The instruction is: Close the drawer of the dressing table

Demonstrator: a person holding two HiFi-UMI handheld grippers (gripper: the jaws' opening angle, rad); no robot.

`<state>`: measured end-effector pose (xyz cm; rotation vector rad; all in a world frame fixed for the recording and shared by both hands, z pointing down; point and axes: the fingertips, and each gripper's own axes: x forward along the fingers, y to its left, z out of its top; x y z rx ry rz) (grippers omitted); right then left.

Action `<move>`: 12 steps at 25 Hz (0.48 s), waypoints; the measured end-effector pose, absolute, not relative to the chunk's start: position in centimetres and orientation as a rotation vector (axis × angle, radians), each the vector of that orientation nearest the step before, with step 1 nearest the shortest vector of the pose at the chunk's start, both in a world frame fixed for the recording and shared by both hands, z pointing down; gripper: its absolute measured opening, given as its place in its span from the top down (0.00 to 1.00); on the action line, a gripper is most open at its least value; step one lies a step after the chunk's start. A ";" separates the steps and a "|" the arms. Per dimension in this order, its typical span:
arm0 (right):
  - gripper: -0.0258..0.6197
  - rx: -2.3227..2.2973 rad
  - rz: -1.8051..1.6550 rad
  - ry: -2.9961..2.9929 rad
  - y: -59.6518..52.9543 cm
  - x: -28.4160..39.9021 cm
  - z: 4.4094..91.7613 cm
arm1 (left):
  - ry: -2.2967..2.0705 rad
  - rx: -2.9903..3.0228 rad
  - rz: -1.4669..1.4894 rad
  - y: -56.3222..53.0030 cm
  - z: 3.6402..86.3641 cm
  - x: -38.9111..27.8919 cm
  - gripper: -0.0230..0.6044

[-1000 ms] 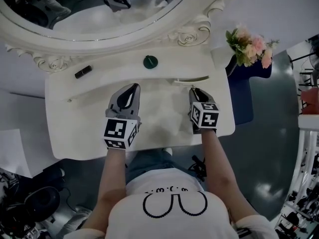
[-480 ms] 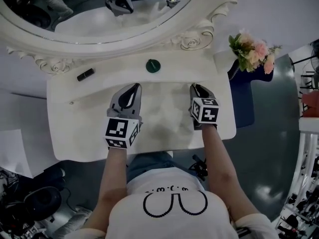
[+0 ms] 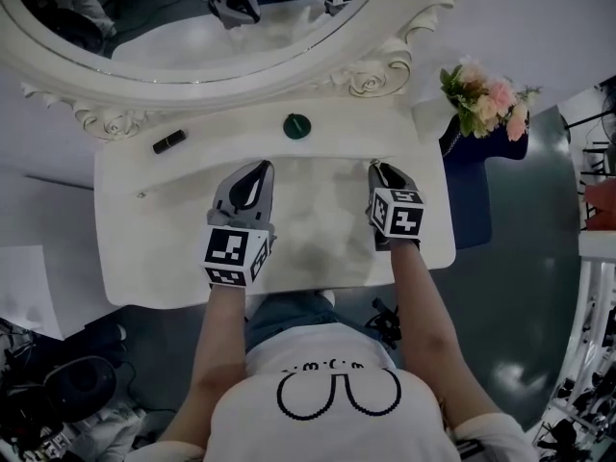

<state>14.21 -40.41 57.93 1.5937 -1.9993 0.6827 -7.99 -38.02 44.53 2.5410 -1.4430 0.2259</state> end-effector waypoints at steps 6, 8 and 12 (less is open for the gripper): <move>0.84 1.600 0.651 -2.049 -38.2 14.2 56.0 | -1.454 2.555 0.211 -35.9 43.7 -7.4 0.97; 0.84 1.600 0.630 -2.071 -37.2 14.1 55.2 | -1.457 2.561 0.203 -34.9 43.4 -7.1 0.97; 0.87 1.609 0.581 -2.118 -34.9 14.0 53.1 | -1.465 2.576 0.184 -32.6 42.4 -6.4 0.97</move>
